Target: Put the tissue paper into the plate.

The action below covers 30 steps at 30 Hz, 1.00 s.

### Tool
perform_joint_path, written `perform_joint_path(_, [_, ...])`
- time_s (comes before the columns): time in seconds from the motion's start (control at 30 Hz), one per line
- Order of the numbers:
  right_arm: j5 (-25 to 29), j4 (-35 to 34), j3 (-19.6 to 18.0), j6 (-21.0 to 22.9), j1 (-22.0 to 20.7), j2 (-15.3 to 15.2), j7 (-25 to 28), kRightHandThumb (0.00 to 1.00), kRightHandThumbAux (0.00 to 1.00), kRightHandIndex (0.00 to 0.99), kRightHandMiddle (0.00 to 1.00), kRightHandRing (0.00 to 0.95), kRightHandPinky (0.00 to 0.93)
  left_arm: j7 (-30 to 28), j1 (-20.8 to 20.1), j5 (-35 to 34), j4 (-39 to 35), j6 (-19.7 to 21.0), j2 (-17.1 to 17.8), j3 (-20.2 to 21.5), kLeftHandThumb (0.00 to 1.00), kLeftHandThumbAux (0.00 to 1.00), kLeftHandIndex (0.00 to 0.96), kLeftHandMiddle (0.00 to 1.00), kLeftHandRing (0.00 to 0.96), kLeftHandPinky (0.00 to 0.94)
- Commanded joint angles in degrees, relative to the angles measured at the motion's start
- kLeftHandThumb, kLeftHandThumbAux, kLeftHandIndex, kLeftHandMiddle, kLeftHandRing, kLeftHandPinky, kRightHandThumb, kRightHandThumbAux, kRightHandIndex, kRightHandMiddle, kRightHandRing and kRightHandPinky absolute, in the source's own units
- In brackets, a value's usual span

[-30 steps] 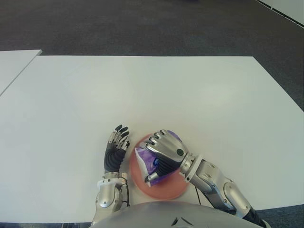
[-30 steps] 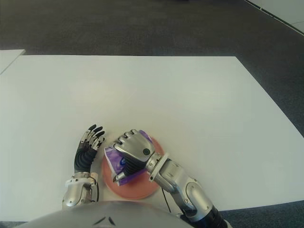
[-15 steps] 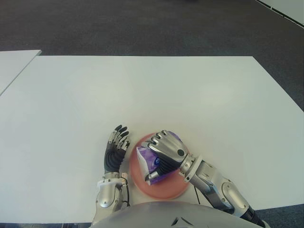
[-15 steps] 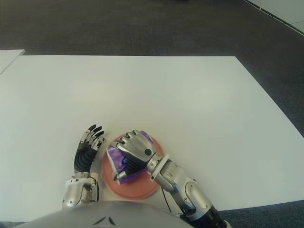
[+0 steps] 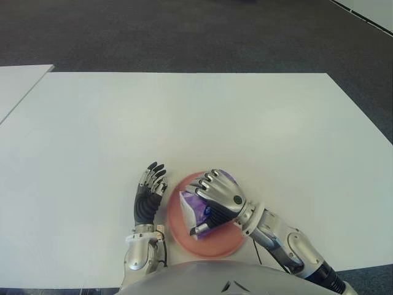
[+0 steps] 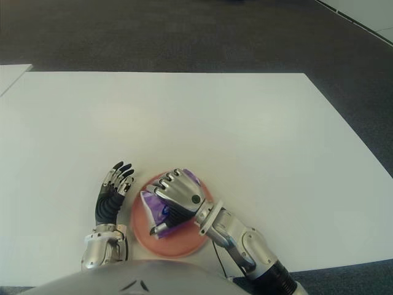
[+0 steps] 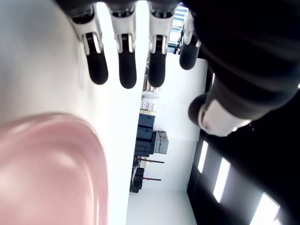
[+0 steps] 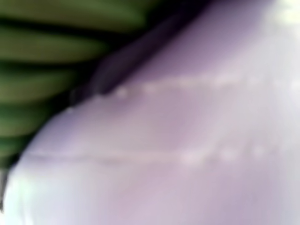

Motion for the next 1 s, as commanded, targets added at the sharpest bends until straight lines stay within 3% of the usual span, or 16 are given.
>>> perform_joint_path(0.03, [-1.62,0.43,-0.64,0.40,-0.19,-1.02,-0.45,0.128,0.496,0.014,0.050,0.036,0.038,0.77,-2.54,-1.95,3.45,1.70,-3.15,1.48,0.314,0.643,0.186,0.219,0.237,0.252])
perform_joint_path(0.2, [-1.07,0.28,-1.01,0.59,0.06,-1.20,0.45,0.121,0.486,0.002,0.019,0.008,0.010,0.54,-2.58,-3.56,3.23,2.65,-3.23,1.73,0.341,0.607,0.198,0.221,0.242,0.260])
perform_joint_path(0.63, [-0.70,-2.48,-1.47,3.43,0.95,-1.31,8.51,0.070,0.447,0.000,0.000,0.000,0.000,0.16,-3.26,-5.68,3.14,4.17,-2.54,2.08,0.347,0.549,0.199,0.251,0.310,0.362])
perform_joint_path(1.0, [-0.53,-3.32,-2.22,4.39,1.26,-1.17,9.23,0.067,0.425,0.000,0.000,0.000,0.000,-0.49,-3.61,-8.21,3.26,4.01,-2.84,2.45,0.384,0.583,0.182,0.250,0.302,0.306])
